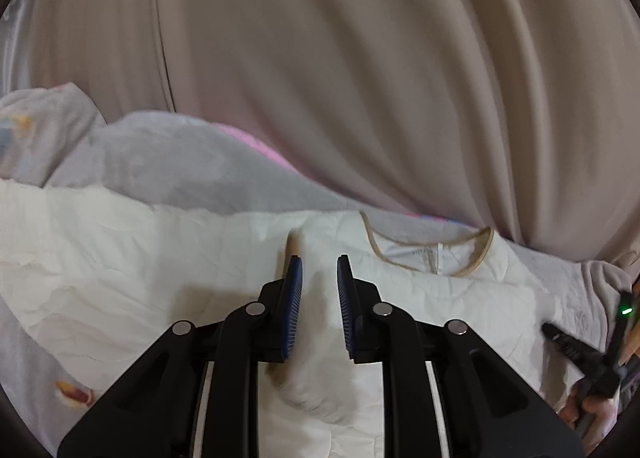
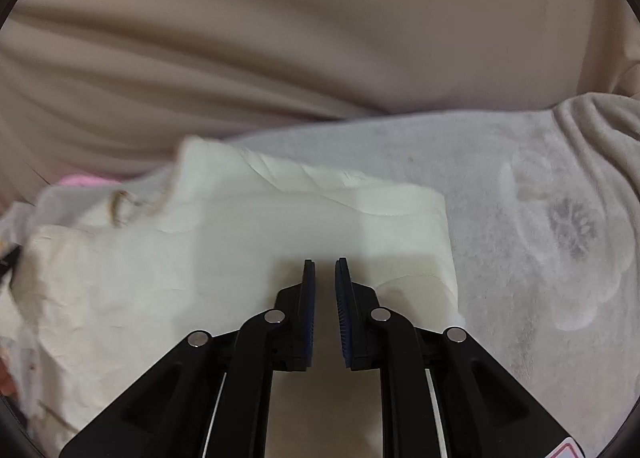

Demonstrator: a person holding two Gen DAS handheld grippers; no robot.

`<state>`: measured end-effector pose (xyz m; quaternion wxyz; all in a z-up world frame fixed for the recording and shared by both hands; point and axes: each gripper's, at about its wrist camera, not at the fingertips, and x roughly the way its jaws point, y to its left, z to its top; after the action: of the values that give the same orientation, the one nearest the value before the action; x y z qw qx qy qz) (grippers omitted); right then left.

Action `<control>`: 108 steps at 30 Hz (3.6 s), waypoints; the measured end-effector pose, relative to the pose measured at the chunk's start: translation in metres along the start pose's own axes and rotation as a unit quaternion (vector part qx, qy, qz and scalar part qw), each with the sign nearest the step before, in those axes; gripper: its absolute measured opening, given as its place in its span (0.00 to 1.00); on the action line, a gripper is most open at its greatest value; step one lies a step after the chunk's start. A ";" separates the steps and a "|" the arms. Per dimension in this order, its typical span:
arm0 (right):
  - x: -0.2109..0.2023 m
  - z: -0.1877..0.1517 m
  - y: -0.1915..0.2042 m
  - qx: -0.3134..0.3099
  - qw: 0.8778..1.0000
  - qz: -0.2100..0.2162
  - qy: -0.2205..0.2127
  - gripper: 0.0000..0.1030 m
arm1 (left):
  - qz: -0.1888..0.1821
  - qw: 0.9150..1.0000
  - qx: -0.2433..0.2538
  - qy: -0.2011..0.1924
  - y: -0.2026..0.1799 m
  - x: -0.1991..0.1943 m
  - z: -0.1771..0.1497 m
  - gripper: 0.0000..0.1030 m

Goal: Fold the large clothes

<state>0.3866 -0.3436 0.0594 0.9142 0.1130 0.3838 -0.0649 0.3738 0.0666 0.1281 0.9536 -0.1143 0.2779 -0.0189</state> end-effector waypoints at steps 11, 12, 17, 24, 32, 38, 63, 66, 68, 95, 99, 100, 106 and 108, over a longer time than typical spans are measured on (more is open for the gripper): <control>-0.028 0.017 0.010 0.022 0.996 0.069 -0.043 0.16 | -0.029 0.994 0.042 0.101 -0.032 0.078 -0.017 0.22; -0.024 0.019 0.009 0.020 0.997 0.063 -0.037 0.16 | -0.025 0.993 0.038 0.111 -0.030 0.090 -0.021 0.22; 0.008 0.004 -0.034 0.048 0.999 0.008 -0.016 0.08 | 0.022 0.992 0.069 0.100 -0.018 0.107 -0.046 0.24; -0.045 -0.015 -0.062 0.077 0.996 0.043 -0.027 0.20 | 0.037 0.992 0.090 0.085 0.001 0.075 -0.054 0.23; -0.037 -0.073 -0.025 -0.037 0.998 0.022 0.034 0.10 | 0.042 0.983 0.133 0.119 -0.003 0.055 -0.081 0.34; -0.087 -0.089 -0.019 -0.017 1.000 0.004 0.026 0.17 | 0.047 0.989 0.092 0.103 0.046 0.003 -0.070 0.42; -0.113 -0.167 0.054 -0.071 0.997 0.038 0.016 0.35 | 0.234 0.928 -0.286 0.054 0.406 -0.041 -0.035 0.61; -0.113 -0.167 0.054 -0.071 0.997 0.039 0.015 0.35 | 0.245 0.928 -0.279 0.039 0.407 -0.043 -0.028 0.31; -0.113 -0.167 0.053 -0.071 0.997 0.040 0.015 0.35 | 0.237 0.932 -0.272 0.030 0.400 -0.046 -0.017 0.12; -0.117 -0.166 0.047 -0.050 0.996 0.076 0.008 0.51 | -0.092 0.968 0.192 0.133 -0.193 0.014 -0.129 0.28; -0.117 -0.166 0.046 -0.050 0.995 0.085 0.009 0.56 | -0.116 0.970 0.176 0.120 -0.179 0.003 -0.131 0.52; -0.117 -0.166 0.046 -0.050 0.995 0.087 0.009 0.57 | -0.123 0.971 0.168 0.114 -0.169 -0.005 -0.126 0.53; -0.125 -0.160 0.039 -0.029 0.996 0.080 0.004 0.59 | -0.099 0.986 0.107 0.087 -0.062 -0.043 -0.084 0.65; -0.134 -0.149 0.031 -0.006 0.997 0.081 0.003 0.59 | -0.078 0.989 0.077 0.096 -0.021 -0.044 -0.073 0.66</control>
<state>0.1970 -0.2709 0.0586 0.9159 0.1382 0.3766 0.0118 0.2981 0.0353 0.0968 0.9241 -0.0592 0.3561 -0.1257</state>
